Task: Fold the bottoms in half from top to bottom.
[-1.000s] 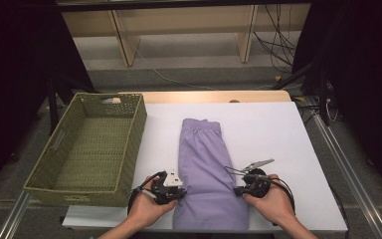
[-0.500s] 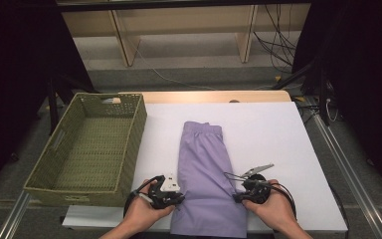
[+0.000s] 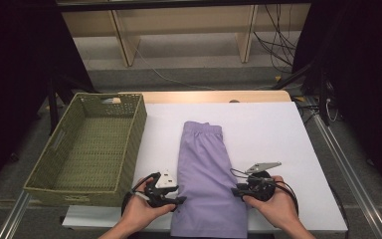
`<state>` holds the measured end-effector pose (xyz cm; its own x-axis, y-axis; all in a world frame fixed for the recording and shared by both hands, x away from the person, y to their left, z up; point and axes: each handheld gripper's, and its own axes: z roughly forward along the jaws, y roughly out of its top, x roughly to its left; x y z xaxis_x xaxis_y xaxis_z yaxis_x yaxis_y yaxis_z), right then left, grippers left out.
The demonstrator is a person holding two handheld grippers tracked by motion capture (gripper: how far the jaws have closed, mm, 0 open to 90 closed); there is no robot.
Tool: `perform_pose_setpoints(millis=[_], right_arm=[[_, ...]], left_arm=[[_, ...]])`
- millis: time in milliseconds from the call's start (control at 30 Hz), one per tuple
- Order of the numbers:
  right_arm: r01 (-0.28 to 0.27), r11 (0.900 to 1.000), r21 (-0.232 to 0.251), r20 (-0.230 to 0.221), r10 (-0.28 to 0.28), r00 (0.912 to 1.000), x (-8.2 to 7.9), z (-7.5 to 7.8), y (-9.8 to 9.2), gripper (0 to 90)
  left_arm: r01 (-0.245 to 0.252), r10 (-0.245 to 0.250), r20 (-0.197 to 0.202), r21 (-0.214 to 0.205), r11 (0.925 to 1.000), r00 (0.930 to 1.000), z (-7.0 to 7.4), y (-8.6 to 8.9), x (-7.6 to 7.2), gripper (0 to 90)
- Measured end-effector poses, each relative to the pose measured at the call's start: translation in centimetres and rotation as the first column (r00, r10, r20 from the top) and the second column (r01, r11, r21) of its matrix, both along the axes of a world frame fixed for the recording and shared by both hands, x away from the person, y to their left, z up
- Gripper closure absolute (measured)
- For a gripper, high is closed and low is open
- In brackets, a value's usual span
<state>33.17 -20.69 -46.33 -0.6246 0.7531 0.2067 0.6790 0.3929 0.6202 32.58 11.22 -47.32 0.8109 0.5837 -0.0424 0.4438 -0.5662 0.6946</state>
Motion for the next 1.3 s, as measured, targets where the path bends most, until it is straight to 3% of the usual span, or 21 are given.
perform_pose_setpoints(millis=[133,233,467,1300], right_arm=[[-0.026,0.9997,0.0,0.064,0.026,0.9976,0.3,0.2,-0.3,51.5],[-0.02,0.9997,0.016,0.085,0.019,0.9962,0.4,0.3,-0.5,42.9],[-0.004,0.9958,0.092,0.159,-0.01,0.9872,0.9,0.5,-1.0,26.8],[0.042,0.9905,0.131,0.19,-0.066,0.9795,3.2,0.9,-2.1,22.5]], left_arm=[[-0.023,0.023,0.03,-0.01,0.9997,0.9993,0.1,0.2,0.2,33.3],[-0.022,0.023,0.048,-0.015,0.9996,0.9986,0.2,0.4,0.3,28.0],[-0.04,0.044,0.051,-0.063,0.9972,0.9977,0.4,0.6,0.7,24.1],[-0.08,0.088,0.094,-0.089,0.9928,0.9917,2.0,0.2,3.3,23.9]])
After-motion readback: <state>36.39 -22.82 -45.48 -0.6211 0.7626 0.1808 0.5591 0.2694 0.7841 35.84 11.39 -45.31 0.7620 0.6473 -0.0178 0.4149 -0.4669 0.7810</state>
